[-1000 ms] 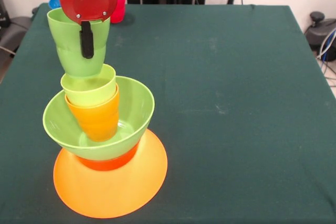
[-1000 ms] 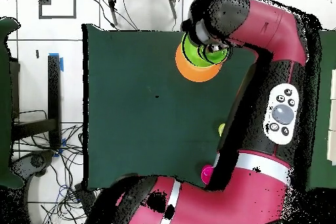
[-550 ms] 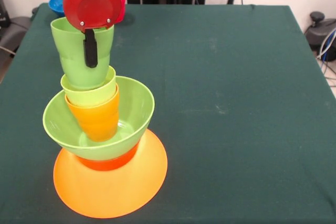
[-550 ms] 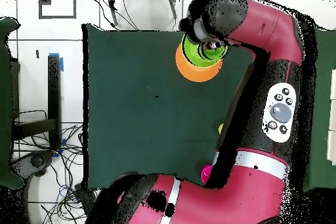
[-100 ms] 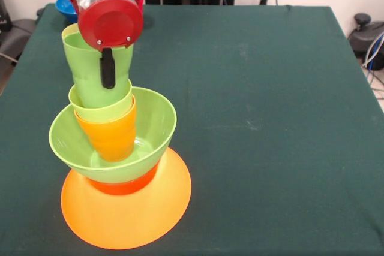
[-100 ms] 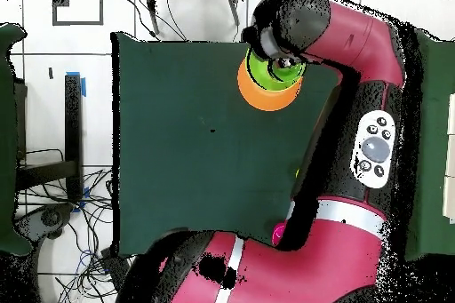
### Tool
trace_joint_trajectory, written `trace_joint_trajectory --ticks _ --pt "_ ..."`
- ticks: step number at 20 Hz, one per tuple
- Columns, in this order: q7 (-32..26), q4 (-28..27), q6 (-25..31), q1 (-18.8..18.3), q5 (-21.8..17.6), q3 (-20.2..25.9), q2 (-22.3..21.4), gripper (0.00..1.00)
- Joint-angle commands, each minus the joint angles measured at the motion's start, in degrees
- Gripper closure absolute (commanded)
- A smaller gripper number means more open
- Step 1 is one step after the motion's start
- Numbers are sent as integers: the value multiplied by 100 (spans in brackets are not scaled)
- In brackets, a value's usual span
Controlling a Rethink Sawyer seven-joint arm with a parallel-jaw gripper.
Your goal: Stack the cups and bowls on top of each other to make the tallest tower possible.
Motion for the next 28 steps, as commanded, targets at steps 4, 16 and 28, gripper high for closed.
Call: trace_joint_trajectory --ticks 4,16,28 --pt "-396 548 -46 175 -79 547 71 100" --pt "-553 428 339 134 -42 592 64 0" --pt "-576 721 465 146 -20 517 -274 0"
